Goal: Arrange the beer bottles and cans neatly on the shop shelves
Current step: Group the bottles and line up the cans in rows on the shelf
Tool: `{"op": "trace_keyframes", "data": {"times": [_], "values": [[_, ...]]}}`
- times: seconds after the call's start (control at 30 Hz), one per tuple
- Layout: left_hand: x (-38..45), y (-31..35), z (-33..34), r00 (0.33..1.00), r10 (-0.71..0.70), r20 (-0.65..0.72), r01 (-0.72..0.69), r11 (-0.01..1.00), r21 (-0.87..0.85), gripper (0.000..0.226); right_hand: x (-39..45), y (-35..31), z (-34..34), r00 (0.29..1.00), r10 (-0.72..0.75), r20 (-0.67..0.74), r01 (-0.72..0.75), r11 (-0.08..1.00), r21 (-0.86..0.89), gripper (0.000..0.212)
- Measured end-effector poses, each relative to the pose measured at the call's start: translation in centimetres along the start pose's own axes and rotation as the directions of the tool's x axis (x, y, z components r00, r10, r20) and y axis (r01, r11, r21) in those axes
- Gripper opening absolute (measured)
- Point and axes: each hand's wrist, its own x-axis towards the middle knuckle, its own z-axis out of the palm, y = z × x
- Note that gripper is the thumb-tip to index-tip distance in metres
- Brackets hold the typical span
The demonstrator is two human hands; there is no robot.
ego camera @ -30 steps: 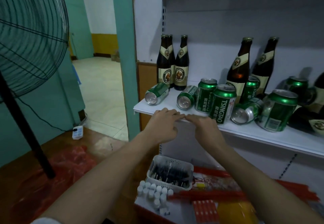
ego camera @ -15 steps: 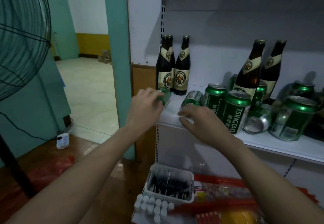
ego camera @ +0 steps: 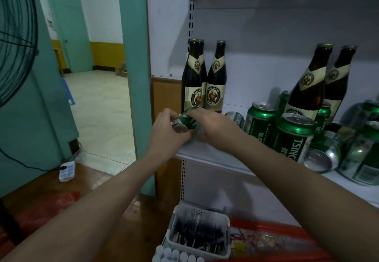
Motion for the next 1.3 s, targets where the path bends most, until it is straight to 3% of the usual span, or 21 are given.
{"op": "trace_keyframes", "data": {"times": [0.13, 0.33, 0.53, 0.67, 0.77, 0.9, 1.07, 1.3], "values": [[0.2, 0.2, -0.6, 1.0, 0.011, 0.008, -0.011, 0.998, -0.063, 0.047, 0.1, -0.1, 0.3, 0.996, -0.015, -0.093, 0.016, 1.0, 0.003, 0.047], [3.0, 4.4, -4.9, 0.996, 0.089, 0.023, -0.086, 0.992, -0.091, 0.041, 0.8, -0.7, -3.7, 0.981, 0.06, -0.184, -0.012, 0.967, 0.253, 0.046], [6.1, 8.5, -8.2, 0.97, 0.216, 0.114, -0.202, 0.971, -0.126, 0.039, 1.1, -1.5, -8.0, 0.961, 0.165, -0.221, -0.036, 0.87, 0.493, 0.059], [7.0, 10.9, -8.7, 0.945, 0.249, 0.214, -0.22, 0.964, -0.15, 0.043, 0.2, -2.0, -10.3, 0.959, 0.188, -0.211, -0.038, 0.826, 0.563, 0.071], [6.8, 12.3, -8.4, 0.912, 0.276, 0.304, -0.237, 0.958, -0.158, 0.035, -1.0, -1.6, -12.1, 0.958, 0.228, -0.174, -0.103, 0.839, 0.535, 0.068], [6.1, 13.6, -7.3, 0.849, 0.289, 0.442, -0.246, 0.957, -0.155, 0.023, -2.9, -1.2, -14.2, 0.954, 0.301, -0.015, -0.255, 0.834, 0.489, 0.059], [5.2, 15.7, -5.1, 0.798, 0.307, 0.519, -0.277, 0.951, -0.136, 0.026, -5.5, -0.2, -15.9, 0.916, 0.38, 0.128, -0.394, 0.795, 0.462, 0.049], [3.3, 16.7, -1.6, 0.76, 0.274, 0.589, -0.267, 0.958, -0.1, 0.027, -7.6, 1.3, -15.7, 0.853, 0.471, 0.223, -0.511, 0.841, 0.178, 0.046]]}}
